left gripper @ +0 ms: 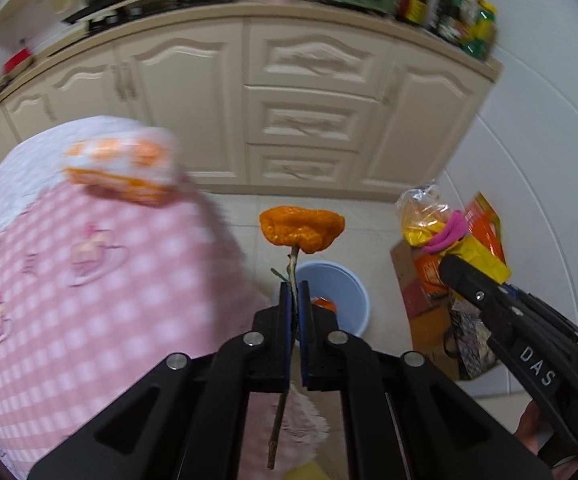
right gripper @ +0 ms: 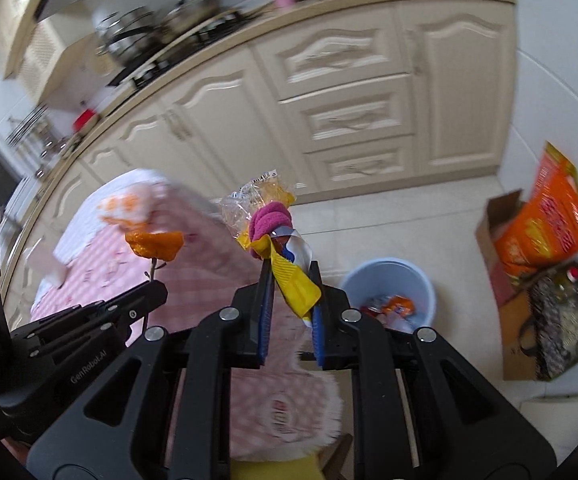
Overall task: Collect trash
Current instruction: 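Carry the lollipop and candy stick over the blue bin and open both tools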
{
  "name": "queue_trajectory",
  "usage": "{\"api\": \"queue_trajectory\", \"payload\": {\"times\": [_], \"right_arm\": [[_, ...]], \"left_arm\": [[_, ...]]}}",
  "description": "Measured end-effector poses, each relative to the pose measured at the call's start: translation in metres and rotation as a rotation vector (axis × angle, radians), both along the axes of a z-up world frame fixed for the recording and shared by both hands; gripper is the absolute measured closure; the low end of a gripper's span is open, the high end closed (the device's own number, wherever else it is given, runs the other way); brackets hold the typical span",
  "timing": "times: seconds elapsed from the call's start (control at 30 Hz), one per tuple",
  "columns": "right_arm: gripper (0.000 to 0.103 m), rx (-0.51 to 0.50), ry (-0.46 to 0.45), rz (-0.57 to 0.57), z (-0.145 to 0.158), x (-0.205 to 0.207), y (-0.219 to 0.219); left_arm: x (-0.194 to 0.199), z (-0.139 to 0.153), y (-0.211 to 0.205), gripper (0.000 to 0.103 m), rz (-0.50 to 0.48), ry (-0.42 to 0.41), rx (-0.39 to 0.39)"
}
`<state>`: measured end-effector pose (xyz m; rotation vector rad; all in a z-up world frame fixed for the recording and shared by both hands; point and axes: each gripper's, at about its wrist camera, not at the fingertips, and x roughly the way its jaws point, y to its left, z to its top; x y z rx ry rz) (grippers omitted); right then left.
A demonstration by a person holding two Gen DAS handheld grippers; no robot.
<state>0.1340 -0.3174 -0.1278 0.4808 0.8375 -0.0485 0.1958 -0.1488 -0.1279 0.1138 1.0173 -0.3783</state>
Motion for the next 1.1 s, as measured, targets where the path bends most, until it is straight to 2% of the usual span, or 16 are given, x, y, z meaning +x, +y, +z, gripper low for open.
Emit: {"api": "queue_trajectory", "payload": {"times": [0.27,0.47,0.5,0.53,0.6,1.07,1.1], "right_arm": [[0.086,0.013,0.071,-0.12,-0.032,-0.017,-0.07],[0.086,0.045,0.128,-0.162,-0.058,-0.015,-0.097],[0.086,0.05,0.136,-0.165,-0.061,-0.013,-0.099],[0.086,0.055,0.143,-0.164,-0.064,-0.012,-0.102],[0.086,0.057,0.149,-0.16,-0.067,-0.01,-0.104],[0.086,0.043,0.147,-0.021,-0.065,0.043,-0.068],[0.083,0.043,0.142,-0.011,-0.063,0.047,-0.064]], "left_arm": [[0.005,-0.044,-0.078,0.099,-0.094,0.072,0.054],[0.029,-0.067,-0.104,0.098,-0.083,0.13,0.079],[0.032,-0.069,-0.105,0.09,-0.077,0.141,0.084],[0.036,-0.072,-0.106,0.068,-0.068,0.159,0.095],[0.041,-0.075,-0.106,0.051,-0.049,0.162,0.087],[0.056,-0.068,-0.066,0.051,0.048,0.14,0.092],[0.057,-0.067,-0.063,0.051,0.055,0.135,0.092]]}}
